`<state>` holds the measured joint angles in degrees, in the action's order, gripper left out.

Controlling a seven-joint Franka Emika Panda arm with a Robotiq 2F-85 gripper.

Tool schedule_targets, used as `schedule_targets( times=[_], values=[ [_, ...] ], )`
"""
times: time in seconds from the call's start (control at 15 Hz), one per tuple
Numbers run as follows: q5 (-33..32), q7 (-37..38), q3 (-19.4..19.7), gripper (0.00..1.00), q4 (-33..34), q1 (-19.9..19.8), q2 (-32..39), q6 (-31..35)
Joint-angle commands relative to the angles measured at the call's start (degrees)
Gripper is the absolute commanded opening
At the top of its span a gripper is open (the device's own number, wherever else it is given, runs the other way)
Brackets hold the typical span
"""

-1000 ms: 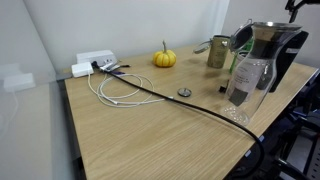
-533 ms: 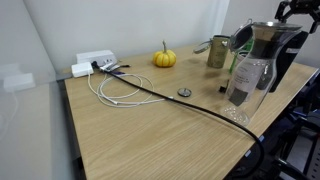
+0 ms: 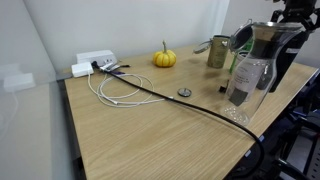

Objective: Move the bottle of water to the left side of the table

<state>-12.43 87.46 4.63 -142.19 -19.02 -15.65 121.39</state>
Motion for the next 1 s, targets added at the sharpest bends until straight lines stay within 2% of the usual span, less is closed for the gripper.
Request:
schedule_targets(
  times=[0.0,0.4,0.47,0.53,0.67,0.93],
  values=[
    [0.3,1.0,1.6,1.0,0.6,0.8,2.6,3.1],
    [-0.9,3.3,3.2,1.0,0.9,0.5,5.1,6.6],
    [-0.8,3.4,3.4,0.96,0.9,0.6,5.4,6.7],
    [-0.7,3.5,3.5,0.74,1.0,0.7,5.6,6.7],
    [-0.6,3.8,3.6,0.69,0.9,0.8,5.6,6.6],
    [-1.4,4.9,3.4,0.4,0.6,0.8,5.2,6.7]
  ],
)
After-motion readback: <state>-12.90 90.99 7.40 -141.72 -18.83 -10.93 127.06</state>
